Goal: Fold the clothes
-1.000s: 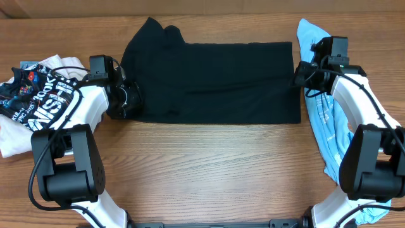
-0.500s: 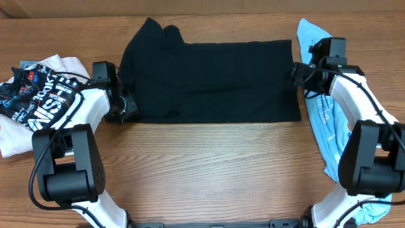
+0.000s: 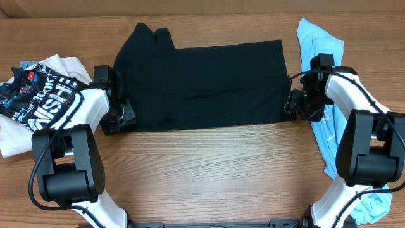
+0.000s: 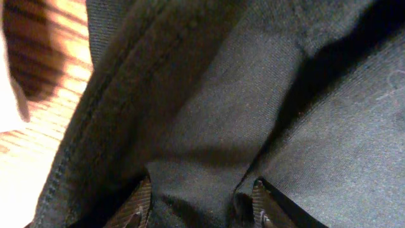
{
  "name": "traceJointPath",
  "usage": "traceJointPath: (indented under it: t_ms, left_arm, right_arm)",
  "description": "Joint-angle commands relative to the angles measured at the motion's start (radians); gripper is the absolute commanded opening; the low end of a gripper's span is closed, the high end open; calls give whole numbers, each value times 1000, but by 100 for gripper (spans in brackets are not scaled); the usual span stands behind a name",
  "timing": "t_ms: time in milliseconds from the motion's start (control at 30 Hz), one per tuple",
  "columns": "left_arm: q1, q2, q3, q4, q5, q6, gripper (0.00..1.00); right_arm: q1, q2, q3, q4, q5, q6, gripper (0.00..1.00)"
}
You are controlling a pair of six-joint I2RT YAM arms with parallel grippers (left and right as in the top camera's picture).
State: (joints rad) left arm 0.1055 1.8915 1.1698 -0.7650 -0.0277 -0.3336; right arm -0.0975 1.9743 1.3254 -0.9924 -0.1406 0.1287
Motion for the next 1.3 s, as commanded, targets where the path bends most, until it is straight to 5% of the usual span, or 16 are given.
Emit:
traceJointPath:
  t_ms: [0, 67, 133, 167, 333, 433, 633, 1033, 1133, 1233, 1267]
  left_arm:
    - [8, 2, -17, -25, -35, 13, 57]
    - [8, 2, -17, -44, -35, 13, 59]
    - [8, 2, -17, -59, -35, 20, 59]
    - [8, 2, -17, -66, -35, 20, 58]
    - [8, 2, -17, -101, -43, 42, 56]
    - [8, 2, -17, -181, -152, 45, 31]
    - [30, 2, -17, -303, -185, 17, 23]
    - [105, -11, 8, -300, -101, 43, 14]
    - [104, -48, 39, -303, -52, 87, 11]
    - [104, -109, 62, -291, 44, 184, 9]
    - [104, -125, 65, -287, 61, 208, 9]
  right_arm:
    - [-2, 18, 3, -24, -45, -7, 45]
    - [-2, 18, 3, -21, -45, -7, 34]
    - [-2, 18, 3, -29, -45, -7, 6]
    - [-2, 18, 3, -39, -43, -7, 4]
    - [-3, 18, 3, -97, 82, 66, 4]
    - [-3, 18, 3, -217, 274, 223, 4]
    - [-3, 18, -2, -342, 323, 270, 4]
    - [-3, -91, -129, -280, 275, 273, 4]
    - [-3, -174, -129, -272, 275, 272, 15]
    - [-3, -238, -129, -268, 275, 269, 49]
    - [-3, -247, -129, -267, 275, 269, 52]
